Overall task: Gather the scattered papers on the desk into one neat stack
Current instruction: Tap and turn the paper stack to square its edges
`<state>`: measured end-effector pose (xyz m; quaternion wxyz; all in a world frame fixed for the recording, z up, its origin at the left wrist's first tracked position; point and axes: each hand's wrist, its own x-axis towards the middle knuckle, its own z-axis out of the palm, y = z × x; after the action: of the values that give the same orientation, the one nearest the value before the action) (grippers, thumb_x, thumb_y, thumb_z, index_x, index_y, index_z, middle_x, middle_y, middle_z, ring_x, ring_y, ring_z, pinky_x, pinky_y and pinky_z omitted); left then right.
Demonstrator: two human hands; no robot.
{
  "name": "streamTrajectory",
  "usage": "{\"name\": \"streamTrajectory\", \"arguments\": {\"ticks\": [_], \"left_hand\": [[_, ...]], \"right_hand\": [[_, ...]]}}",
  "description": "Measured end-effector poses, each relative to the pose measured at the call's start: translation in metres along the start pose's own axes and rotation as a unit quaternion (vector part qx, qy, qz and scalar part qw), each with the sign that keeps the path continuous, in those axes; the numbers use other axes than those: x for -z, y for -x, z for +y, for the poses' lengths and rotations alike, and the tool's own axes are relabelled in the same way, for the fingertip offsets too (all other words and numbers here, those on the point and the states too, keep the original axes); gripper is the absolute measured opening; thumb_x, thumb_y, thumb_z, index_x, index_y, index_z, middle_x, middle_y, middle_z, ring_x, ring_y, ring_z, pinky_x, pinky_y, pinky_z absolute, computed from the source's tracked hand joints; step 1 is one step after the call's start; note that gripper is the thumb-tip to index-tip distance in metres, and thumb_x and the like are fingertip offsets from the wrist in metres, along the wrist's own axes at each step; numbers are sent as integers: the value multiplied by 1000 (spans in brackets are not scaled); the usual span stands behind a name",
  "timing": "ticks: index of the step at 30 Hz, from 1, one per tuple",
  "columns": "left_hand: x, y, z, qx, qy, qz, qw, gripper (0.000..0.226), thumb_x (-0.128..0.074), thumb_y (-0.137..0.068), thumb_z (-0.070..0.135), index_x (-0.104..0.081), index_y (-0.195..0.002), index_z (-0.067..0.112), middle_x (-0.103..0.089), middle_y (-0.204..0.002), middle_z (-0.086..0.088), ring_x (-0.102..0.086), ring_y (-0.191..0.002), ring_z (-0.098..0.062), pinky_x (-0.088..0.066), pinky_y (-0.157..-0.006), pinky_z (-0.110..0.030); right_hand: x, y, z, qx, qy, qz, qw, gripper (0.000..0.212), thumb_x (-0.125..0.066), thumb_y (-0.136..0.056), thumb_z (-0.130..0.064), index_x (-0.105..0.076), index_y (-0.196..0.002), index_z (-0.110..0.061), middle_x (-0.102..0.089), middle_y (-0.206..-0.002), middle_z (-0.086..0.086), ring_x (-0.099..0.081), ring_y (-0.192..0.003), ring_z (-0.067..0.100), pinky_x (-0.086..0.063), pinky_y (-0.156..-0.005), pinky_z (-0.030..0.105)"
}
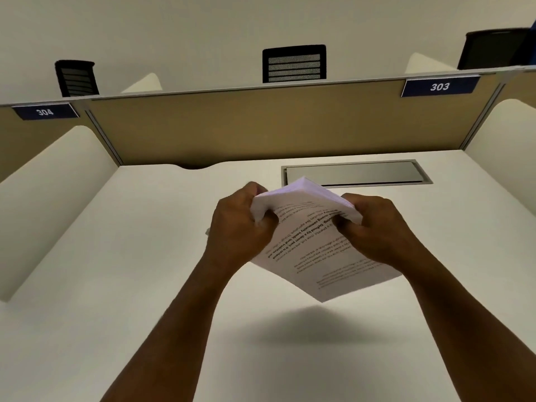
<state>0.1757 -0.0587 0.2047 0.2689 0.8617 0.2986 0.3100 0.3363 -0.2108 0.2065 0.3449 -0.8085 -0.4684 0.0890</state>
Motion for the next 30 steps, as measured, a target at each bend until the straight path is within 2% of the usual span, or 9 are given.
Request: {"name": "streamTrajectory", "arguments": {"ticks": [1, 3, 6, 7, 9, 12, 21, 26, 30], "left_hand": [[-3, 1, -1, -26, -27, 48, 998, 37, -60, -77, 34, -55, -113, 26, -65, -108, 0, -59, -104, -22, -52, -86, -39], [-14, 7, -5, -64, -72, 175, 980, 78, -65, -76, 28, -32, -145, 14, -42, -144, -10, -36, -136, -26, -32, -112, -51], [-24, 17, -6, 50, 103, 253, 961, 95, -68, -77, 18, -11, -153, 14, -15, -159, 1, -21, -146, -14, -35, -112, -50], [-26, 17, -6, 103, 192, 224, 950, 93, -68, -79, 15, -11, -153, 20, -19, -157, 7, -27, -142, -9, -43, -107, -45], [-29, 17, -9, 167, 340, 126, 917, 73, -65, -80, 17, -31, -144, 31, -49, -142, 6, -55, -123, -12, -56, -89, -40], [-30, 14, -19, 198, 375, 59, 904, 37, -59, -79, 25, -58, -116, 29, -70, -111, 1, -69, -97, -24, -60, -80, -48], [-45, 16, -31, 227, 300, 63, 924, 23, -53, -81, 30, -60, -102, 36, -71, -98, 7, -69, -89, -20, -59, -72, -37], [-57, 23, -44, 262, 328, 68, 905, 30, -56, -92, 5, -60, -100, 34, -70, -97, 4, -67, -93, -20, -55, -69, -31], [-60, 21, -48, 258, 321, 77, 908, 34, -54, -93, 2, -58, -99, 35, -68, -96, 6, -66, -90, -16, -53, -68, -28]], "right_hand": [[1, 0, 1, -3, -17, 11, 1000, 14, -56, -93, -21, -69, -98, -24, -67, -87, -5, -63, -79, 18, -45, -59, 20], [3, 0, 2, -28, -93, 45, 994, 15, -59, -92, -16, -71, -96, -25, -72, -87, -5, -68, -78, 16, -52, -63, 27], [6, 1, 5, -75, -263, 62, 960, 24, -62, -90, -11, -71, -86, -33, -75, -82, -12, -71, -72, 8, -55, -64, 27], [6, 1, 7, -89, -306, 53, 946, 24, -62, -90, -10, -71, -87, -32, -76, -84, -10, -72, -74, 10, -56, -66, 30], [2, 0, 12, -114, -354, 39, 927, 21, -62, -90, -10, -72, -92, -28, -77, -91, -6, -73, -82, 20, -57, -73, 40], [-9, -2, 19, -136, -382, 65, 912, 19, -64, -89, -11, -70, -93, -28, -76, -92, -5, -71, -88, 27, -57, -77, 47], [-65, 4, 40, -176, -440, 103, 875, 27, -67, -86, -2, -68, -94, -28, -74, -97, -5, -69, -94, 26, -56, -83, 45], [-90, 7, 48, -205, -431, 80, 875, 28, -66, -88, -8, -65, -102, -33, -72, -105, -3, -66, -101, 28, -55, -87, 49], [-91, 3, 48, -203, -412, 131, 878, 27, -64, -89, -6, -63, -101, -30, -70, -100, -7, -66, -96, 23, -57, -81, 41]]}}
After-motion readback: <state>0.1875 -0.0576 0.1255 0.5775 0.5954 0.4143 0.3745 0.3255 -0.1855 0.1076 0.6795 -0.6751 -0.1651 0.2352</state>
